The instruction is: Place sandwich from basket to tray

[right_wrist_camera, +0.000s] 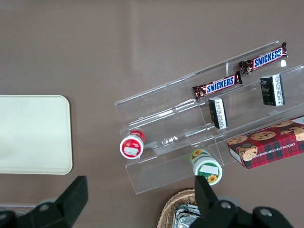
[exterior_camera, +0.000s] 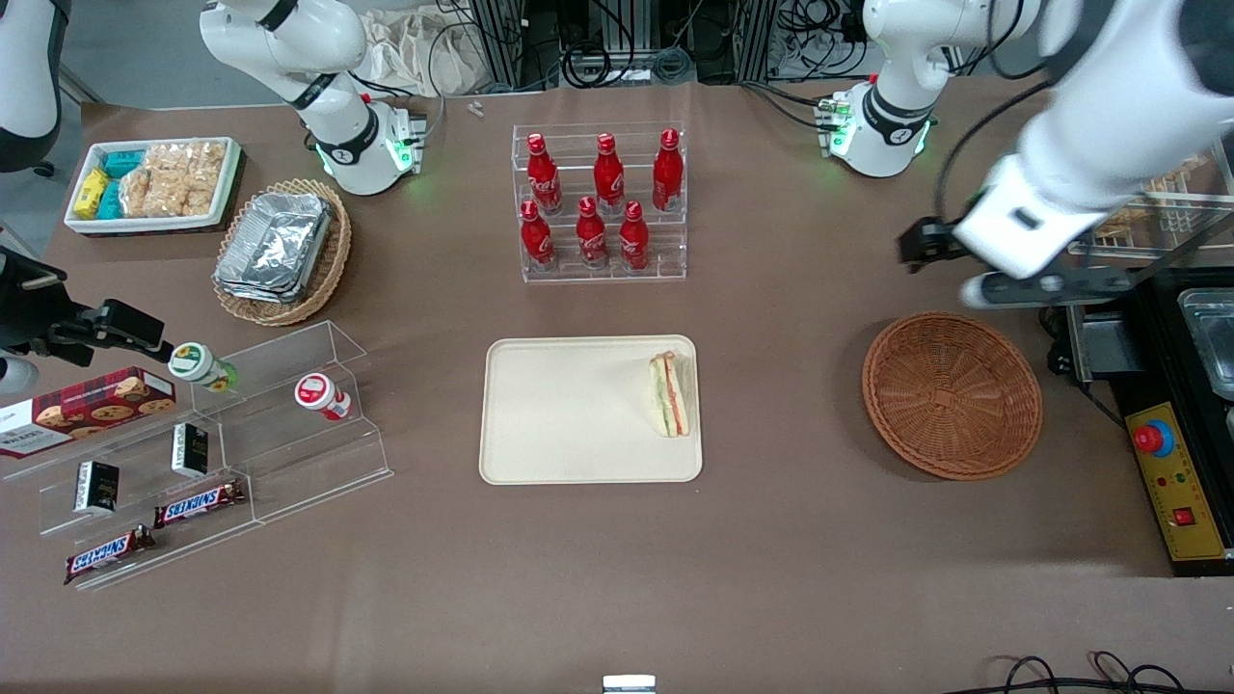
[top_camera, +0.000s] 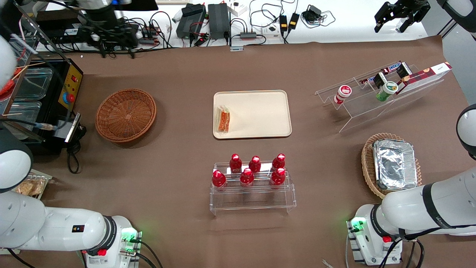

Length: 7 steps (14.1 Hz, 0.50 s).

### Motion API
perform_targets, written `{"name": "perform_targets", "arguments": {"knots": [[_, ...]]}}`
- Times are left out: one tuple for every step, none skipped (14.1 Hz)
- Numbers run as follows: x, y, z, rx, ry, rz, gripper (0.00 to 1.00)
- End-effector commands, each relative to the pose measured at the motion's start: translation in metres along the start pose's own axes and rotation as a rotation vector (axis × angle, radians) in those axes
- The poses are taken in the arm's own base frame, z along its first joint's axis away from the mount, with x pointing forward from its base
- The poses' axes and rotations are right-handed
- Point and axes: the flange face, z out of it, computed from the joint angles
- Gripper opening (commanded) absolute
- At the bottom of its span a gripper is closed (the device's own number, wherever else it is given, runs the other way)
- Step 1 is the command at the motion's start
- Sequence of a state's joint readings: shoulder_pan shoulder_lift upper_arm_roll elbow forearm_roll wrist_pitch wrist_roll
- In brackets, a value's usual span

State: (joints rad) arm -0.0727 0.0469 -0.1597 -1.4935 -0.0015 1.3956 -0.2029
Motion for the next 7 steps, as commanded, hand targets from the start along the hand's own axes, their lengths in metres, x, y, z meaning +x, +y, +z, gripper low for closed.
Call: {"name": "perform_targets", "arguments": {"knots": [[-0.023,-0.041,-0.013,-0.019,-0.015,0.094,1.00],[-0.025,-0.056,-0.015,-0.024,-0.018,0.109,1.00],[-0.026,-0.066,-0.016,-0.028,-0.022,0.107,1.00],[-0.027,-0.067,-0.016,-0.026,-0.027,0.104,1.00],[-0.025,-0.069,-0.017,-0.024,-0.025,0.105,1.00],[-0.024,-0.069,-0.018,-0.018,-0.022,0.109,1.00],[-0.023,-0.069,-0.018,-0.017,-0.022,0.109,1.00]]}}
